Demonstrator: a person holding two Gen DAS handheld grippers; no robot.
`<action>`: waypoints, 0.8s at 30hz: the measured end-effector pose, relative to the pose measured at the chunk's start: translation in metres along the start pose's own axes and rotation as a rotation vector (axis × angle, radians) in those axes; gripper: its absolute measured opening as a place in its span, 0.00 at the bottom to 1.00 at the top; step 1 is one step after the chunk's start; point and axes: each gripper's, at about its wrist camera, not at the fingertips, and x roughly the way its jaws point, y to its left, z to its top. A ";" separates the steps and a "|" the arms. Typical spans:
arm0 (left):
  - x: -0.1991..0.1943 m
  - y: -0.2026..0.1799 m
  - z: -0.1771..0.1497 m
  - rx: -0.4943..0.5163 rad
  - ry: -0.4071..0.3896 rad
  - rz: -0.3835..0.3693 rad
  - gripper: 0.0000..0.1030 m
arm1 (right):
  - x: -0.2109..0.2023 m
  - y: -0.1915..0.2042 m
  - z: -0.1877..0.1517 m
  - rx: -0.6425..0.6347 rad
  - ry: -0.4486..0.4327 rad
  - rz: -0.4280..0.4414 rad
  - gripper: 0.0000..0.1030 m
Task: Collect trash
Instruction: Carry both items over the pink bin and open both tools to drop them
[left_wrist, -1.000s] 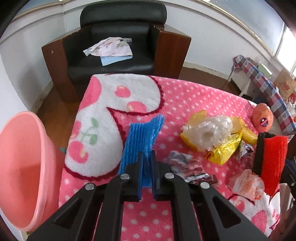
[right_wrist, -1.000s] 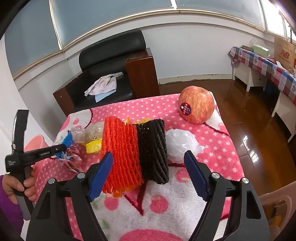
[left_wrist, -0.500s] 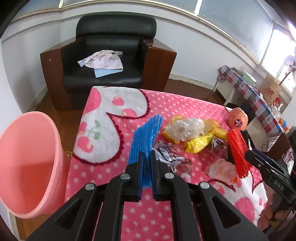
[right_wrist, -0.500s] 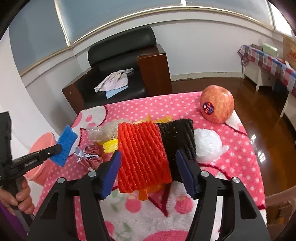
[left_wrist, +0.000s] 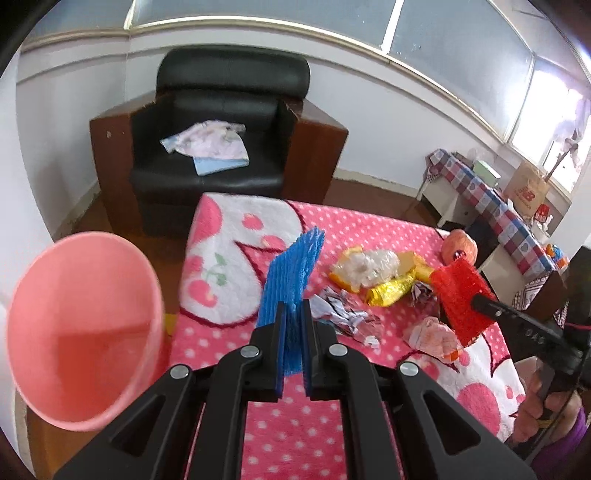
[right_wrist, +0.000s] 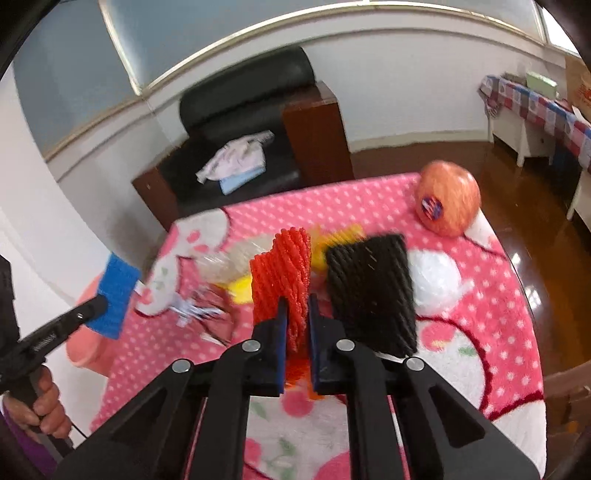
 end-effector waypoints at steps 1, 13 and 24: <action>-0.005 0.004 0.001 0.001 -0.015 0.010 0.06 | -0.002 0.007 0.003 -0.011 -0.008 0.012 0.10; -0.058 0.117 -0.008 -0.141 -0.064 0.231 0.06 | 0.047 0.169 0.026 -0.207 0.070 0.377 0.10; -0.058 0.157 -0.029 -0.195 0.010 0.309 0.07 | 0.125 0.270 -0.006 -0.267 0.268 0.435 0.12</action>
